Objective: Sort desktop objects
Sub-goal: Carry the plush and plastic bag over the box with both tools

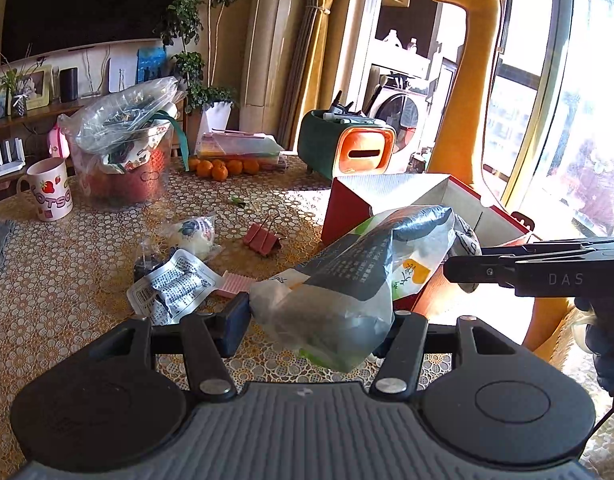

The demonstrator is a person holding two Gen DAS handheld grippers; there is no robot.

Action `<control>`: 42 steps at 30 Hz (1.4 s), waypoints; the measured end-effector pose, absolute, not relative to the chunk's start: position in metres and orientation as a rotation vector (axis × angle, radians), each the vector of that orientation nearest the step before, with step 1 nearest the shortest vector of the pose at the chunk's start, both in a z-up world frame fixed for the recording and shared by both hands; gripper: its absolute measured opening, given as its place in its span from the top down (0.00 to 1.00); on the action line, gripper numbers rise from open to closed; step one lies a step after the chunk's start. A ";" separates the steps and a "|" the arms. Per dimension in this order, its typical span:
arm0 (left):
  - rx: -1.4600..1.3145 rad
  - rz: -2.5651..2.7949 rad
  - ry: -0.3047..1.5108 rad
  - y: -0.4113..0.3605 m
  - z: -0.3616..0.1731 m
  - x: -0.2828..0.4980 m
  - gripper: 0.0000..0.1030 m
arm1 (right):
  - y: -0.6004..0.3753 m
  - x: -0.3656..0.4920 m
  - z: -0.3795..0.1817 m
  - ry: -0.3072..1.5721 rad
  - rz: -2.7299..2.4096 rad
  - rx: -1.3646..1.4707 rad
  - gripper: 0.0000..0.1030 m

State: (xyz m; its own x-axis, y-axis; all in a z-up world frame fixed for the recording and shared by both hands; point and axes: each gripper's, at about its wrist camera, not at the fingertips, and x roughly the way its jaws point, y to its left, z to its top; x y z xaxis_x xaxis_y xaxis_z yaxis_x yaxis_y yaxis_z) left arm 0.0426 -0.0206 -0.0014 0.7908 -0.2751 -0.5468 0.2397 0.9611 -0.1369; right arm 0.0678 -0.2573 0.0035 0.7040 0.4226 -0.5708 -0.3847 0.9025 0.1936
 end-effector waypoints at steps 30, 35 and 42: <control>0.071 -0.407 0.556 -0.147 0.021 0.116 0.45 | -0.378 0.114 0.002 0.619 0.266 0.106 0.55; 0.101 -0.406 0.574 -0.162 0.019 0.138 0.45 | -0.389 0.126 -0.003 0.626 0.246 0.088 0.55; 0.160 -0.410 0.593 -0.189 0.012 0.170 0.45 | -0.396 0.148 -0.011 0.642 0.232 0.048 0.55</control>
